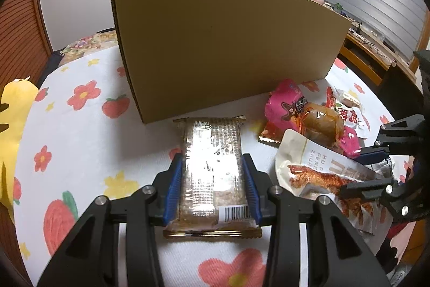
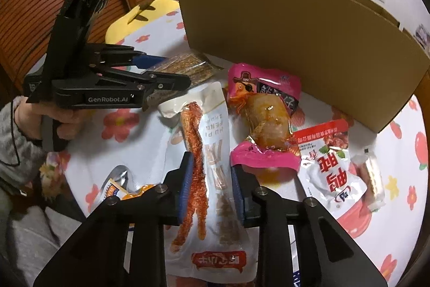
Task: Organize snacks
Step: 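Grasp the clear granola bar with the left gripper while the right grasps the chicken-feet pack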
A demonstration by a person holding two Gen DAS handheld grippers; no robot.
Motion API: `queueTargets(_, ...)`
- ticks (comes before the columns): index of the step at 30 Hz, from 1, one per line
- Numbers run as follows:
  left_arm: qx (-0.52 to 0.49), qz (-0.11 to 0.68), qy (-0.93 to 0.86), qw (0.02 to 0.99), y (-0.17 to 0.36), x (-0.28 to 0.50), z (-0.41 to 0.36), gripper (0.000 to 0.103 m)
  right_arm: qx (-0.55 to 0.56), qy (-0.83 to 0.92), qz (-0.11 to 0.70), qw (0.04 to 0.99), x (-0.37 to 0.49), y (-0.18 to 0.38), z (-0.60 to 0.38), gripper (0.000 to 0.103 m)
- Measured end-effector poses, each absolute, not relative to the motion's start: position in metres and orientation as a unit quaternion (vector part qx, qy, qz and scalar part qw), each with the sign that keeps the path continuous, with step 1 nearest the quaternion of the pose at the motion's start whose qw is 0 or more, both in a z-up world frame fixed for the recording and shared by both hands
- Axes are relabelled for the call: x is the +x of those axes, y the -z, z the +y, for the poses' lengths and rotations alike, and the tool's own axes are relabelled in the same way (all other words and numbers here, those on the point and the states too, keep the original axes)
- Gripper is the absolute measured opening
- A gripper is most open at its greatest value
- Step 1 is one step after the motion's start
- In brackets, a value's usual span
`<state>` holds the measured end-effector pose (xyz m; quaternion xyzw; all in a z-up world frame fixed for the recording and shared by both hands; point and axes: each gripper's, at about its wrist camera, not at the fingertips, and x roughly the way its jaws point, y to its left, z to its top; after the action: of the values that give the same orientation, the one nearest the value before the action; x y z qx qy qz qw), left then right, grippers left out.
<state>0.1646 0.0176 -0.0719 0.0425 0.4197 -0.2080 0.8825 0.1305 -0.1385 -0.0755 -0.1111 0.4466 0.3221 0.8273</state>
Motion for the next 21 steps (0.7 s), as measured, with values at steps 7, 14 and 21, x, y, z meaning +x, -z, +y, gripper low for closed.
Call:
queueTargets(7,0.048,0.420,0.205,0.883,0.072,0.165,0.014,0.041,-0.109,-0.314,0.460,0.823,0.130,0.078,-0.137,0.042)
queueTargets(14,0.047,0.420,0.205,0.883,0.073,0.165,0.014,0.041,-0.125,-0.314,0.476,0.812,0.133,0.084,-0.122,0.058)
queueTargets(21,0.034,0.416,0.203,0.886,0.072,0.164,0.018,0.040,-0.151,-0.303,0.466,0.817,0.131,0.081,-0.109,0.038)
